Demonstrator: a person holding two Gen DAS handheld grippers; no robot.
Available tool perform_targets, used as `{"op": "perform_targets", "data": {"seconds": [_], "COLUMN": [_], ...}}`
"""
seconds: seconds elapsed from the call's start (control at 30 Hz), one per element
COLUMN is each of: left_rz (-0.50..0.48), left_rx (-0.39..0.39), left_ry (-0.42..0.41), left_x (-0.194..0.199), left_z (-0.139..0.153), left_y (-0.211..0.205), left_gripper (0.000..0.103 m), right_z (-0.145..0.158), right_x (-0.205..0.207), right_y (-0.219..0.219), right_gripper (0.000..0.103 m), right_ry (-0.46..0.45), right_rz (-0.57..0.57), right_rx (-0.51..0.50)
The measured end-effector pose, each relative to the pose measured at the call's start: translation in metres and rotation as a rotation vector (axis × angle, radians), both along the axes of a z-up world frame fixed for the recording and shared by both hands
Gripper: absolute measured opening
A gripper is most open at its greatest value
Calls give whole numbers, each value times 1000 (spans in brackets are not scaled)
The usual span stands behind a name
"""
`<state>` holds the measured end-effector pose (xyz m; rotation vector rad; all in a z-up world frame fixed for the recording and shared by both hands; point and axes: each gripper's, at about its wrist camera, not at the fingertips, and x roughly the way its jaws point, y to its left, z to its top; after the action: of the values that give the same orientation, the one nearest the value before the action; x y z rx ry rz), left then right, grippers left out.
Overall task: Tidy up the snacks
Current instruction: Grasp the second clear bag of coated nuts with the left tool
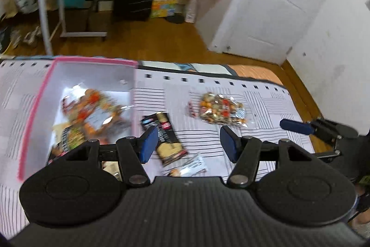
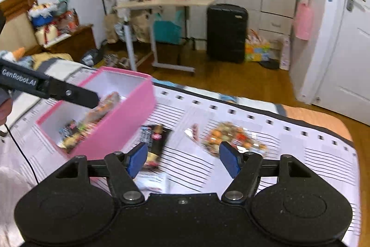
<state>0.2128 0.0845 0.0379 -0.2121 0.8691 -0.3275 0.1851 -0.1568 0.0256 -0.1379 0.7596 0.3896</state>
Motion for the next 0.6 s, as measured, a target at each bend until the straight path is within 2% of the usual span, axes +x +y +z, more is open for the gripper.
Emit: {"op": "perform_targets", "data": {"seconds": [0.1, 0.17, 0.3, 0.43, 0.5, 0.6], "left_rz": [-57, -68, -53, 28, 60, 127], "left_rx": [-11, -25, 20, -30, -29, -38], "left_ry": [10, 21, 44, 126, 164, 203], "left_x": [22, 38, 77, 113, 129, 153], "left_z": [-6, -14, -43, -83, -103, -129], "left_y": [-28, -43, -78, -92, -97, -101], "left_gripper": [62, 62, 62, 62, 61, 61], "right_z": [-6, -14, -43, -70, -83, -102], "right_x": [7, 14, 36, 59, 71, 90], "right_y": [-14, -25, -48, -70, -76, -81], "right_gripper": [80, 85, 87, 87, 87, 87], "right_ry": [20, 35, 79, 104, 120, 135], "right_rz": [-13, -19, -42, -45, -33, 8], "right_rx": [-41, -57, -76, -61, -55, -98]}}
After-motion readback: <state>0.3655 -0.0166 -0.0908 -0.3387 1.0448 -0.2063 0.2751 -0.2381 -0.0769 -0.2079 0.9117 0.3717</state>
